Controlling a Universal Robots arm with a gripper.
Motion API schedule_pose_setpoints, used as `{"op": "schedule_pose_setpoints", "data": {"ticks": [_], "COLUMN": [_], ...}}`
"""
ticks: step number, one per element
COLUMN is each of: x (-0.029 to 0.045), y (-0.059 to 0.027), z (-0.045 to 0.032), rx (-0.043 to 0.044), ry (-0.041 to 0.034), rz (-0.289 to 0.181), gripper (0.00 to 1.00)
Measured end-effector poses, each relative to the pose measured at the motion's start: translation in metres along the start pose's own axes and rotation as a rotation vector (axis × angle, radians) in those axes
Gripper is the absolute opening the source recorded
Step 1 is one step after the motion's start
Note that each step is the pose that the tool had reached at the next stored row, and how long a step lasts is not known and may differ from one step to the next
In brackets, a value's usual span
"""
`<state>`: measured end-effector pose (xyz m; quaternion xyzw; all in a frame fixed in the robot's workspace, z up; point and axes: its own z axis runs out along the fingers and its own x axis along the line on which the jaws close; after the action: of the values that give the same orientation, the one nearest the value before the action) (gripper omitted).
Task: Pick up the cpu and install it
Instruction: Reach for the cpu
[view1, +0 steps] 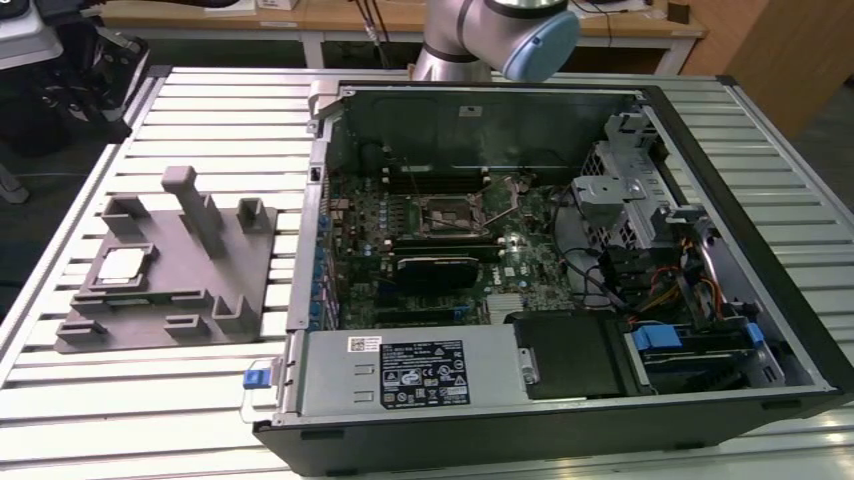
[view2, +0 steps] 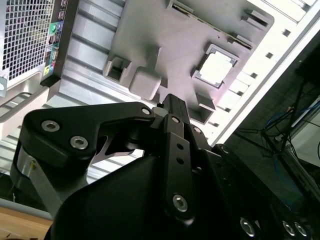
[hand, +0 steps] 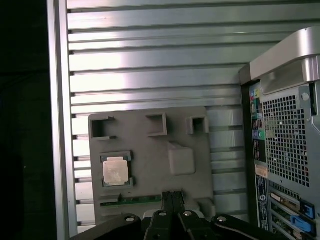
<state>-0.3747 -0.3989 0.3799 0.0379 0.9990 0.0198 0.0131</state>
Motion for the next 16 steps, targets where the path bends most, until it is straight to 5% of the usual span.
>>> {"op": "schedule_pose_setpoints", "data": {"ticks": [16], "x": [0.0121], "y": [-0.0010], "z": [0.0010], "rx": [0.0000], "ry": [0.0000], "rz": [0.000], "gripper": [0.11]}}
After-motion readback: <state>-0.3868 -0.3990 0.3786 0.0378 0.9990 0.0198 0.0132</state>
